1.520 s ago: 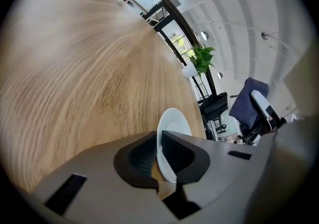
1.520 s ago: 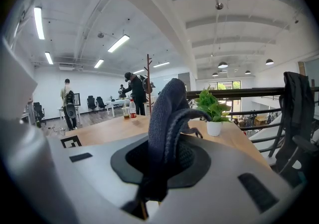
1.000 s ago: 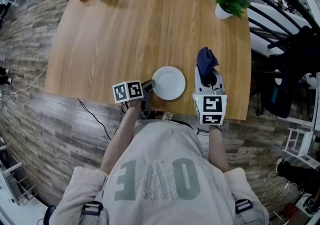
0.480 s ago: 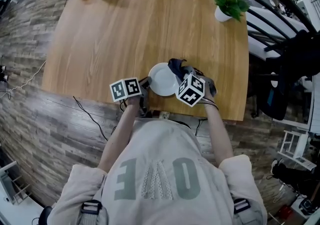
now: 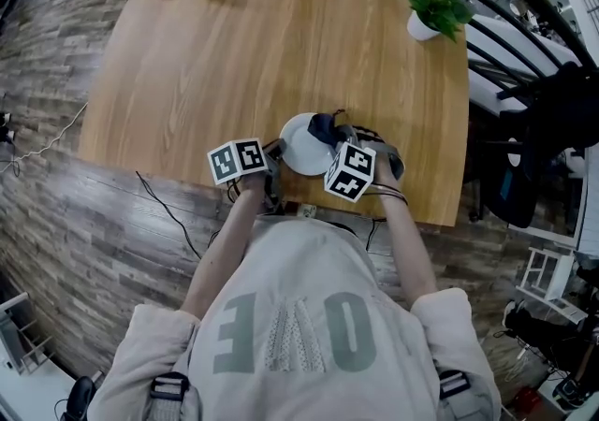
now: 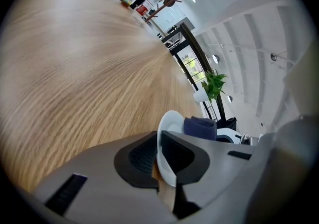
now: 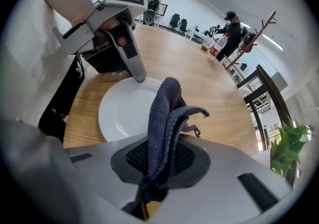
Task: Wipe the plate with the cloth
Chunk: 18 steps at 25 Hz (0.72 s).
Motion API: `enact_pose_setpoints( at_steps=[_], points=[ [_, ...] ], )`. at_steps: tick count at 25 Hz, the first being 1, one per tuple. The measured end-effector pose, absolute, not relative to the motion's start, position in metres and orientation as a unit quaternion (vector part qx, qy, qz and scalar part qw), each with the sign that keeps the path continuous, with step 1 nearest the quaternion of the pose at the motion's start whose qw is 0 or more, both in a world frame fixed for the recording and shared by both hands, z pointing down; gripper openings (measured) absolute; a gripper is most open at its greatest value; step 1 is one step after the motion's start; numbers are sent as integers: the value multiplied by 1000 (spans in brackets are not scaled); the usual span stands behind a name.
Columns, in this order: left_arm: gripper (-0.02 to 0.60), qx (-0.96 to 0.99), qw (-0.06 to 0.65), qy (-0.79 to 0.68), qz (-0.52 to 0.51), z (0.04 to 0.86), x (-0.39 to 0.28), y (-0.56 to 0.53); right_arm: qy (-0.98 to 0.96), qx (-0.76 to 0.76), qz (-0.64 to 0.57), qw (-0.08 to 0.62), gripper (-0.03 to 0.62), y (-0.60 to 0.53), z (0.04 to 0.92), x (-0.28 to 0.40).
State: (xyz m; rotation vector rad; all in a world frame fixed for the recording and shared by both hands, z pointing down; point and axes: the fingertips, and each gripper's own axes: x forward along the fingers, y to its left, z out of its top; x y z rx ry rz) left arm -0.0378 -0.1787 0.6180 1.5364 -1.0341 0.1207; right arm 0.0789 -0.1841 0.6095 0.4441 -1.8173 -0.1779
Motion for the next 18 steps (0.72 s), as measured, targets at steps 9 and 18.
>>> enact_pose_setpoints(
  at_steps=[9,18],
  points=[
    [32,662,596,-451,54,617,-38,-179,-804,150,-42,573,57,-116,606,73],
    [32,662,601,-445,54,619,-34,-179,-822,141,-14,551,57,-97,598,77]
  ],
)
